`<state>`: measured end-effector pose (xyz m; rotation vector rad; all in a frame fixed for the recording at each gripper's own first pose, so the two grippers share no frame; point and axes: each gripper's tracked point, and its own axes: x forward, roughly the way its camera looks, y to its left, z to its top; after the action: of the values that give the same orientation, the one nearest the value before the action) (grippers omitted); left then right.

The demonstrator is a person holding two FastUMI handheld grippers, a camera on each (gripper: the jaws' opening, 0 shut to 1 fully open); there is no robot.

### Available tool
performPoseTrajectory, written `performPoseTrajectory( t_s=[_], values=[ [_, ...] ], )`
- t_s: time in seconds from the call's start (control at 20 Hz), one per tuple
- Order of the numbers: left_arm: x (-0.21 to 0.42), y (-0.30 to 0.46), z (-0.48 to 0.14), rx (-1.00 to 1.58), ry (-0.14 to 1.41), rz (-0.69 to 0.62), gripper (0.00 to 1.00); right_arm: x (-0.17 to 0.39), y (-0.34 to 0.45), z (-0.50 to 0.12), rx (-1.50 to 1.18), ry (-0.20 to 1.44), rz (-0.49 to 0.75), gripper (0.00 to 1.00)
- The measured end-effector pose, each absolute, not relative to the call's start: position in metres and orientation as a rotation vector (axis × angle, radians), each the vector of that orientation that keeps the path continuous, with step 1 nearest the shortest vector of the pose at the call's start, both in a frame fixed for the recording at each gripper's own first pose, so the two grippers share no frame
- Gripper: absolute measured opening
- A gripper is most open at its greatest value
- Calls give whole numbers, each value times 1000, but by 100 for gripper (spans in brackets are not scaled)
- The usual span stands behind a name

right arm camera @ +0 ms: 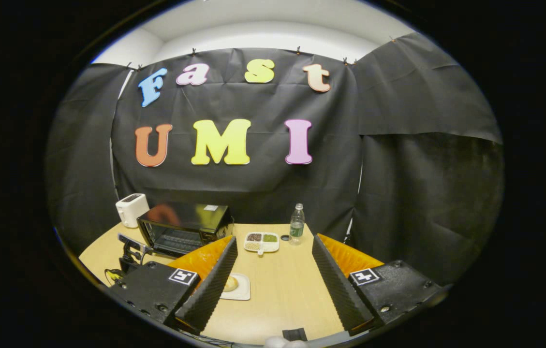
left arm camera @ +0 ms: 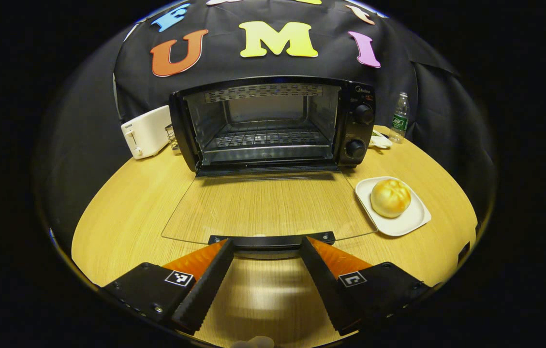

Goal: Open the electric oven with the left hand, put the food in, and close the electric oven.

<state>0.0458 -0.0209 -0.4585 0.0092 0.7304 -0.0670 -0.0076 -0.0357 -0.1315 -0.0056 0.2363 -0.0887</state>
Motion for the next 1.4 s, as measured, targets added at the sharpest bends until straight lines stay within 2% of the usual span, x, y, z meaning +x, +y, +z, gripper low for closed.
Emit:
performPoseTrajectory(
  t_s=[0.2, 0.35, 0.75, 1.0, 1.4],
  values=[
    [46, -18, -448, 22, 710, -76, 94, -3, -33, -131, 8, 234, -83, 99],
    [46, -17, -416, 20, 645, -92, 94, 1, -31, -125, -3, 218, -75, 99],
    [38, 19, -240, -9, 327, -34, 95, 14, 4, -138, -32, 197, 5, 99],
    [22, 49, -146, -73, 184, 23, 95, 20, 43, -207, -52, 281, 79, 99],
    [-13, 76, -76, -57, 87, 65, 93, 50, 77, -387, -6, 558, 101, 99]
  ],
)
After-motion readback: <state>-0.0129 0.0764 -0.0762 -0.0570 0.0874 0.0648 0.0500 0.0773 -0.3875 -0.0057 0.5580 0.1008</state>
